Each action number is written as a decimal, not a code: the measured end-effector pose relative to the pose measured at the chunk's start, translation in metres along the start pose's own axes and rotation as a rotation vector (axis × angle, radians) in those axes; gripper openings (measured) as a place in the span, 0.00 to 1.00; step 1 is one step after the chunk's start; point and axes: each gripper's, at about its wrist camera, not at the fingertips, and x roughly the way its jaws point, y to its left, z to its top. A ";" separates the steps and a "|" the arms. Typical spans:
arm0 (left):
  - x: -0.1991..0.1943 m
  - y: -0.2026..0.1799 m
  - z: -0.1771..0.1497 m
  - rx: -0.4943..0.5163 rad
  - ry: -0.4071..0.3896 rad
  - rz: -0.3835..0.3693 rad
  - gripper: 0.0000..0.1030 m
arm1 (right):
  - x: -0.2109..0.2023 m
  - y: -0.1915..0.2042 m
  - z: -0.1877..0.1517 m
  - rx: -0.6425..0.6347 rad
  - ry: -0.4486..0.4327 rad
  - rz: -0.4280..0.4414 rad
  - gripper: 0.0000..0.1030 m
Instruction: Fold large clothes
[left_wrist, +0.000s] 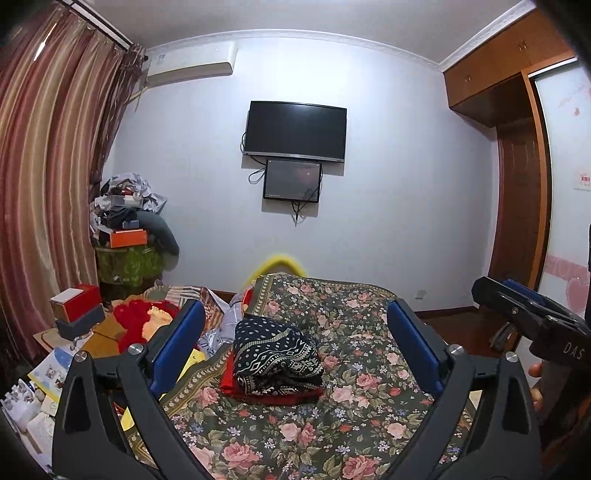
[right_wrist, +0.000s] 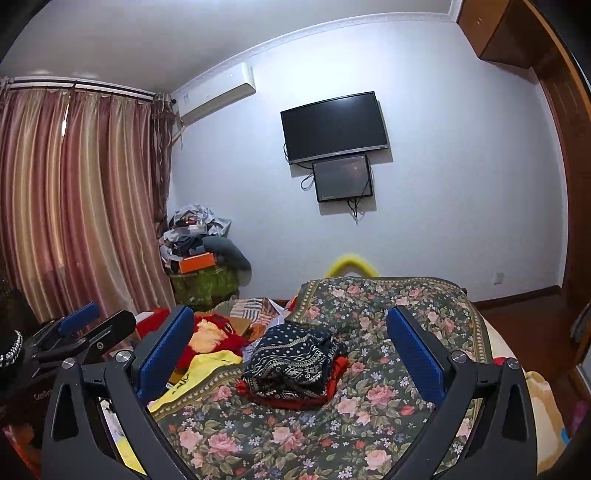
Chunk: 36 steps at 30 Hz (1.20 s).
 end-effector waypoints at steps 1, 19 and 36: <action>0.000 0.000 0.000 0.000 0.002 -0.001 0.96 | 0.000 0.000 0.000 0.001 0.002 0.000 1.00; 0.004 0.002 -0.002 0.001 0.023 -0.033 0.97 | 0.003 -0.001 -0.003 0.005 0.035 -0.010 1.00; 0.007 0.006 -0.005 -0.029 0.049 -0.072 0.97 | 0.002 -0.002 -0.003 0.011 0.030 -0.017 1.00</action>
